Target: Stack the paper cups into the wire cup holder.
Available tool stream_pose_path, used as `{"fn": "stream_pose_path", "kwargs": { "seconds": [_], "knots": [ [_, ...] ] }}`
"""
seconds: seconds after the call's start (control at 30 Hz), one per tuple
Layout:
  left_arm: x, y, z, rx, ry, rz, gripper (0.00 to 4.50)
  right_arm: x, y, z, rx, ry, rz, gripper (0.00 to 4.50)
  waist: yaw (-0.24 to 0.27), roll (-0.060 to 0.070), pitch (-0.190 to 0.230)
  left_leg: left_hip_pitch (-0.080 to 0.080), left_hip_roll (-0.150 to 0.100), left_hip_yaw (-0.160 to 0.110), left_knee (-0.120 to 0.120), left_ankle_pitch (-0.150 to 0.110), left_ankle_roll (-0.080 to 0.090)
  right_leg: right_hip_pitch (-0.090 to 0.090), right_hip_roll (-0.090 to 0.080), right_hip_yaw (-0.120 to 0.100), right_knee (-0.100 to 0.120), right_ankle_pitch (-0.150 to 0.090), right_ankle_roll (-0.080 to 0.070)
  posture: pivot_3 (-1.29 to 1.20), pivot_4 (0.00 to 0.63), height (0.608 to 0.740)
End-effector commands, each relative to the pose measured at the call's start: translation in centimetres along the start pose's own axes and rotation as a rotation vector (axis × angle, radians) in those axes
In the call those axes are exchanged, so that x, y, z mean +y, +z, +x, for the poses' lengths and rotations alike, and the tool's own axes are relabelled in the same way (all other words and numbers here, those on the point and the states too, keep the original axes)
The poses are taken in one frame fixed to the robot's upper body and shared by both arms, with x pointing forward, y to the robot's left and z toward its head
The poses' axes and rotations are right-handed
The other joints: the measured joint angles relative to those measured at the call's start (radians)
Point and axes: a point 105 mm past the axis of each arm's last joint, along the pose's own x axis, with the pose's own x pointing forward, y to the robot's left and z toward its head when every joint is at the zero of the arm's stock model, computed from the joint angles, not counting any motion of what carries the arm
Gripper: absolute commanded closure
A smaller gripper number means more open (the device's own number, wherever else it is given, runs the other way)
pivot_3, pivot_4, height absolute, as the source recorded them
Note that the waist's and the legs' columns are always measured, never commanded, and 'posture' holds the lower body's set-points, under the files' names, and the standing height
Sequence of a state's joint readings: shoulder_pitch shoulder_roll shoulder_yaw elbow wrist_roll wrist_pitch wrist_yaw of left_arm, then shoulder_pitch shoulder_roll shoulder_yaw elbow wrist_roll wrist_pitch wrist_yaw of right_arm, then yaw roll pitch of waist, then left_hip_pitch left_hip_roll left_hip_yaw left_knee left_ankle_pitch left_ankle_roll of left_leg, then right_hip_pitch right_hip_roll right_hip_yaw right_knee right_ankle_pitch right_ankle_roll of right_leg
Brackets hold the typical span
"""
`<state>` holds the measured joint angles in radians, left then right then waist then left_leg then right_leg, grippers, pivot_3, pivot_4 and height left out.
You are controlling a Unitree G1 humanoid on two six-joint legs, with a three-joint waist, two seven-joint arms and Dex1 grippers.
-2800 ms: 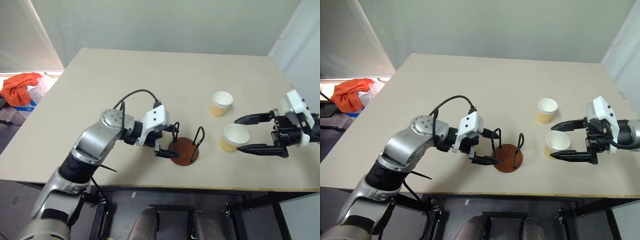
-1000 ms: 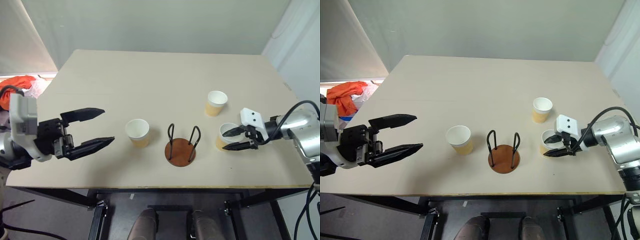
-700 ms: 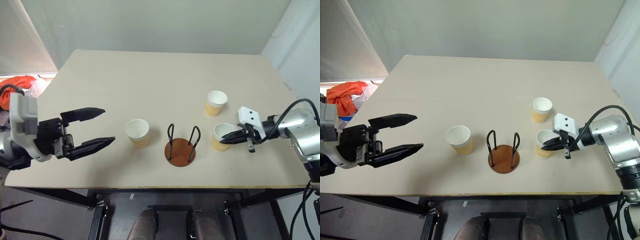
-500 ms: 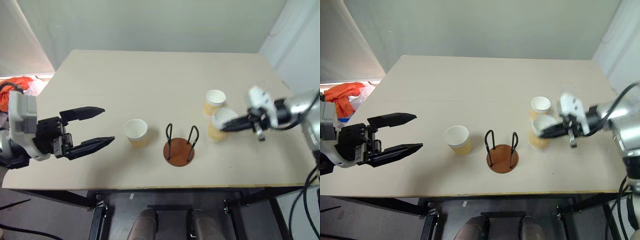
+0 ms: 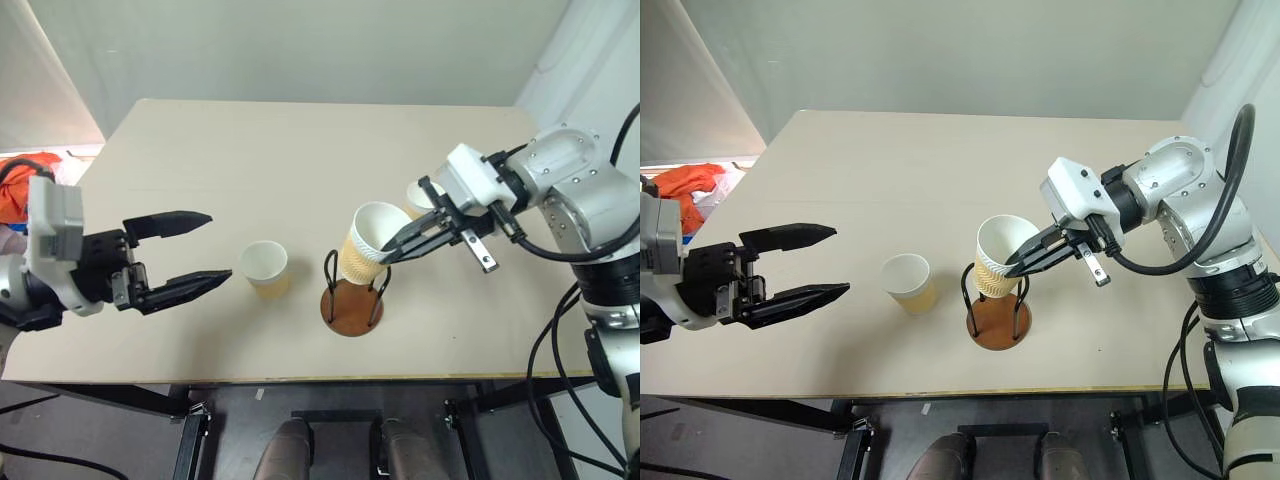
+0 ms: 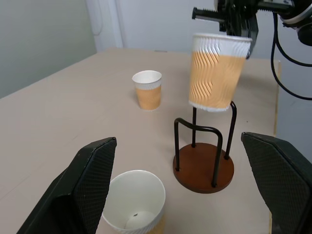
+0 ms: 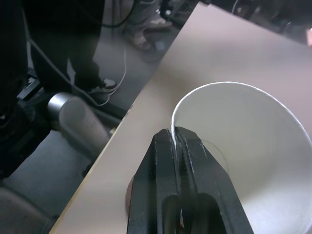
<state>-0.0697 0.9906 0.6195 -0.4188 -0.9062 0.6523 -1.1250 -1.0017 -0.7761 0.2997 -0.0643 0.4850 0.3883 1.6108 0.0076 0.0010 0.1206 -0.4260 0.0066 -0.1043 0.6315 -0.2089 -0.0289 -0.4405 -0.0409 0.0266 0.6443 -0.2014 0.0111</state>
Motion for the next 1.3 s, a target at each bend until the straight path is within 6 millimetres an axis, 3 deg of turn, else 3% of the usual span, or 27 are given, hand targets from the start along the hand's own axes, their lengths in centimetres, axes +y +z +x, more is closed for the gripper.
{"fn": "stream_pose_path", "kwargs": {
  "seconds": [0.03,0.13,0.23,0.43,0.6,0.7,0.83,0.9,1.03,1.1,1.23,1.3],
  "knots": [
    [-0.2,0.9,-0.4,0.0,0.02,0.05,0.0,0.0,0.3,-0.2,0.019,0.001,-0.046,4.46,-0.001,0.0,0.0,0.0,0.0,0.0,0.0,0.0,0.0,0.0,0.0,0.0,0.0,0.0,0.0,0.0,0.15,0.74],
    [-0.3,0.9,-0.4,0.001,0.022,0.05,0.0,-0.1,-0.1,0.1,0.033,0.005,-0.046,4.46,-0.001,0.0,0.0,0.002,0.001,0.0,0.0,0.0,-0.001,0.001,0.0,0.0,0.001,0.0,-0.001,0.0,0.15,0.74],
    [-0.3,0.9,-0.3,0.0,0.023,0.051,0.0,-0.5,-0.3,0.2,0.047,-0.003,-0.042,3.9,-0.002,0.0,0.0,0.002,0.001,0.0,0.0,0.001,-0.002,0.001,0.001,0.0,0.001,0.0,-0.001,0.0,0.15,0.74],
    [0.0,1.1,0.0,-0.007,0.025,0.058,0.0,-0.8,0.0,-0.1,0.051,-0.022,-0.055,2.02,-0.002,0.0,0.0,0.003,0.001,0.0,0.0,0.002,-0.002,0.001,0.001,0.0,0.001,0.0,-0.002,0.0,0.15,0.74],
    [1.3,1.7,0.7,-0.034,0.068,0.117,0.0,-3.9,-0.7,-2.4,0.1,-0.207,-0.052,0.37,-0.001,0.0,0.0,0.003,0.002,0.0,0.0,0.002,-0.002,0.001,0.001,0.0,0.002,0.0,-0.002,0.0,0.15,0.74],
    [2.7,1.8,1.8,-0.042,0.112,0.149,0.0,-6.9,-3.3,-4.5,0.193,-0.388,0.015,0.37,0.002,0.0,0.0,0.004,0.002,0.0,0.0,0.003,-0.003,0.001,0.001,0.0,0.002,0.002,-0.005,0.0,0.15,0.74],
    [3.9,2.1,3.5,-0.072,0.147,0.176,0.0,-9.1,-7.7,-6.8,0.304,-0.538,0.147,0.37,0.003,0.0,0.0,0.004,0.002,0.0,0.0,0.003,-0.003,0.001,0.0,0.0,0.001,0.004,-0.007,0.0,0.15,0.74],
    [4.6,2.2,4.3,-0.078,0.169,0.198,0.0,-9.4,-10.2,-7.5,0.376,-0.594,0.21,0.37,0.004,0.0,0.0,0.003,0.003,0.0,0.0,0.003,-0.003,0.0,0.0,0.0,0.001,0.004,-0.008,0.0,0.15,0.74],
    [4.6,2.2,5.0,-0.06,0.16,0.194,0.0,-9.8,-13.0,-8.0,0.465,-0.672,0.275,0.37,0.005,0.002,0.001,0.002,0.005,0.0,-0.001,0.0,-0.005,-0.002,0.0,0.0,0.001,0.006,-0.006,0.0,0.15,0.74],
    [4.3,2.0,5.1,-0.039,0.145,0.184,0.0,-9.7,-13.9,-7.8,0.487,-0.687,0.303,0.37,0.004,0.002,0.001,0.001,0.006,0.0,-0.002,-0.003,-0.006,-0.004,0.001,-0.001,0.001,0.011,0.002,0.0,0.15,0.74],
    [3.6,2.3,4.9,-0.041,0.126,0.183,0.0,-9.7,-15.3,-7.6,0.531,-0.726,0.334,0.37,0.003,0.003,0.002,0.001,0.008,0.001,-0.002,-0.007,-0.009,-0.005,0.003,-0.003,0.0,0.011,0.004,0.0,0.15,0.74],
    [3.5,2.4,4.7,-0.039,0.132,0.184,0.0,-9.5,-15.7,-7.1,0.522,-0.715,0.354,0.74,0.004,0.003,0.002,0.001,0.008,0.001,-0.002,-0.008,-0.009,-0.005,0.003,-0.003,0.0,0.011,0.004,0.0,0.15,0.74]
  ]
}}
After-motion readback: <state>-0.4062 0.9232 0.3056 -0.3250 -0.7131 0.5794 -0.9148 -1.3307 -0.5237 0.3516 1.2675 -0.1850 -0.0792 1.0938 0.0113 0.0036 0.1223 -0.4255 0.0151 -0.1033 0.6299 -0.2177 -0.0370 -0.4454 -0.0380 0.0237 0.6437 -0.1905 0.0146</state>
